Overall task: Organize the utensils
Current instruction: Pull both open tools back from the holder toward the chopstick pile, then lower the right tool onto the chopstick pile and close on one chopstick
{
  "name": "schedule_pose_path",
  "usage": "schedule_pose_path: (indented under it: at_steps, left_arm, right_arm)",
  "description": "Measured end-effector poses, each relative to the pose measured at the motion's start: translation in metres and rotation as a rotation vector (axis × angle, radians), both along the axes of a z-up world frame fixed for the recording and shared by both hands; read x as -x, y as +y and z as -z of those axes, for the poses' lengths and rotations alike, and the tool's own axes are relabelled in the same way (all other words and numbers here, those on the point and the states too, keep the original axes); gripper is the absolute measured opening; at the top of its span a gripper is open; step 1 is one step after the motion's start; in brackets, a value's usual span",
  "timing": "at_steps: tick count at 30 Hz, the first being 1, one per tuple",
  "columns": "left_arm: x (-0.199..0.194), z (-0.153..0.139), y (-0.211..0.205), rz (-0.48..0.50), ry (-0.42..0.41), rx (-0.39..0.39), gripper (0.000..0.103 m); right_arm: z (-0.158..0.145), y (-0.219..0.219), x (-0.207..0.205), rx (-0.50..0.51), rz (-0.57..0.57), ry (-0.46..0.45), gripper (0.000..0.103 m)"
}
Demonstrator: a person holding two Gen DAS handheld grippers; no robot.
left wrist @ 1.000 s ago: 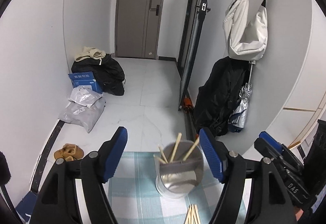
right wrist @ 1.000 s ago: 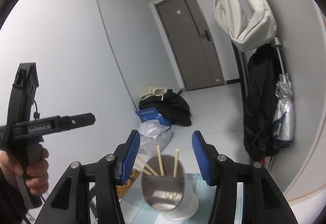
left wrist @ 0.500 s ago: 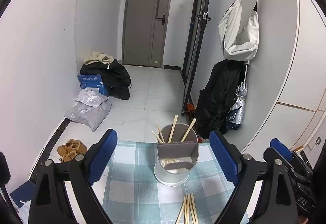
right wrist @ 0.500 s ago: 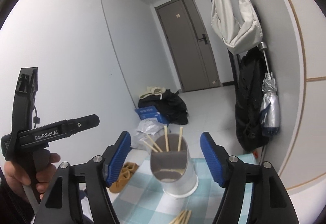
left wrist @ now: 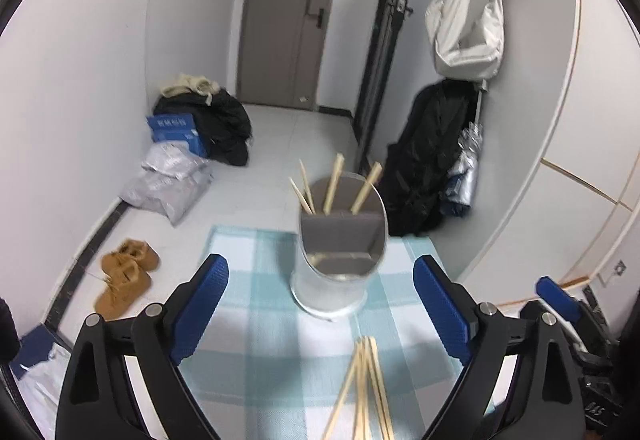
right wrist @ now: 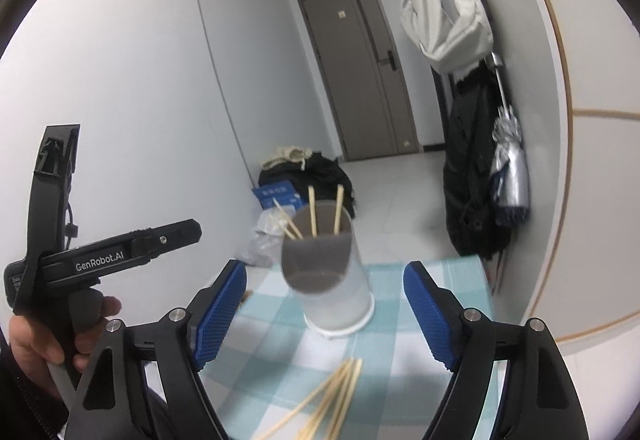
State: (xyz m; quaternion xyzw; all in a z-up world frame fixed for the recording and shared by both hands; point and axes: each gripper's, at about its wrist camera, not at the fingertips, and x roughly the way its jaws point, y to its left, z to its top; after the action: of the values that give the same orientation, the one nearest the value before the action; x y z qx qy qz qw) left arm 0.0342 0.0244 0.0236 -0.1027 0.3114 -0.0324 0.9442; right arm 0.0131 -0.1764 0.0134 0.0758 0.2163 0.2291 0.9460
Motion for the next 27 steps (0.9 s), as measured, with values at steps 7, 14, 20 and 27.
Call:
schedule_pose_path:
  at_steps: [7,14,20,27]
  left_arm:
    - [0.005,0.033,0.001,-0.021,0.037,0.037,0.091]
    - [-0.004,0.067,0.005,-0.06,0.078,0.028,0.091]
    - [-0.015,0.087,0.011,-0.069,0.092,0.008,0.091]
    - [-0.029,0.101,0.02,-0.097,0.153,-0.003,0.091]
  right_arm:
    - [0.034,-0.002,0.002,0.05,-0.01,0.076,0.083]
    - [0.064,0.002,-0.008,0.104,-0.009,0.177,0.083]
    - [0.09,0.007,-0.02,0.173,-0.013,0.271,0.083]
    - [0.124,0.016,-0.042,0.23,-0.015,0.43,0.078]
